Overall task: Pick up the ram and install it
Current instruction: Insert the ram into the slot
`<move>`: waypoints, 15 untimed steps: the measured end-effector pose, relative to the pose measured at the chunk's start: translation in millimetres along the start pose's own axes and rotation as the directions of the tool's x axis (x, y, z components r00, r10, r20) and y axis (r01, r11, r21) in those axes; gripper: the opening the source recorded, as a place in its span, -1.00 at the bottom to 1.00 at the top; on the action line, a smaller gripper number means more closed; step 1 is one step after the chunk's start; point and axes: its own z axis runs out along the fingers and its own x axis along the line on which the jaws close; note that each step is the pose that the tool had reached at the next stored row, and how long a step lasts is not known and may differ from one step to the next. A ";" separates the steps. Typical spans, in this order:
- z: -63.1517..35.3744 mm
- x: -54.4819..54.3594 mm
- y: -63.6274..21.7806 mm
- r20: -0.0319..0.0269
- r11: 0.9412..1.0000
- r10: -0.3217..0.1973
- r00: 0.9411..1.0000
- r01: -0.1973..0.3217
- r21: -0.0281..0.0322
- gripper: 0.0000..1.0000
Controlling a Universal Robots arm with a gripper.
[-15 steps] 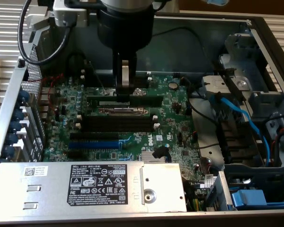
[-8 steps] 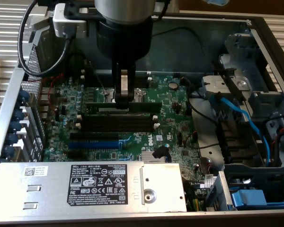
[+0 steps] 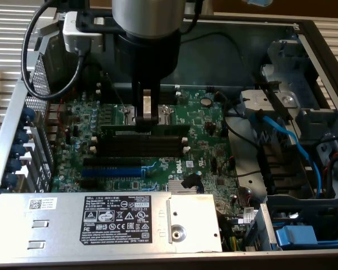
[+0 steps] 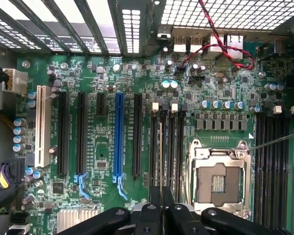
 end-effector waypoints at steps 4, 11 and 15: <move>1.6 0.6 0.2 0.002 1.000 0.000 1.000 0.000 -0.009 -0.76; 5.5 6.8 0.2 0.012 1.000 0.001 1.000 -0.001 -0.024 -0.76; 7.9 6.9 0.0 0.012 1.000 0.001 1.000 -0.001 -0.025 -0.76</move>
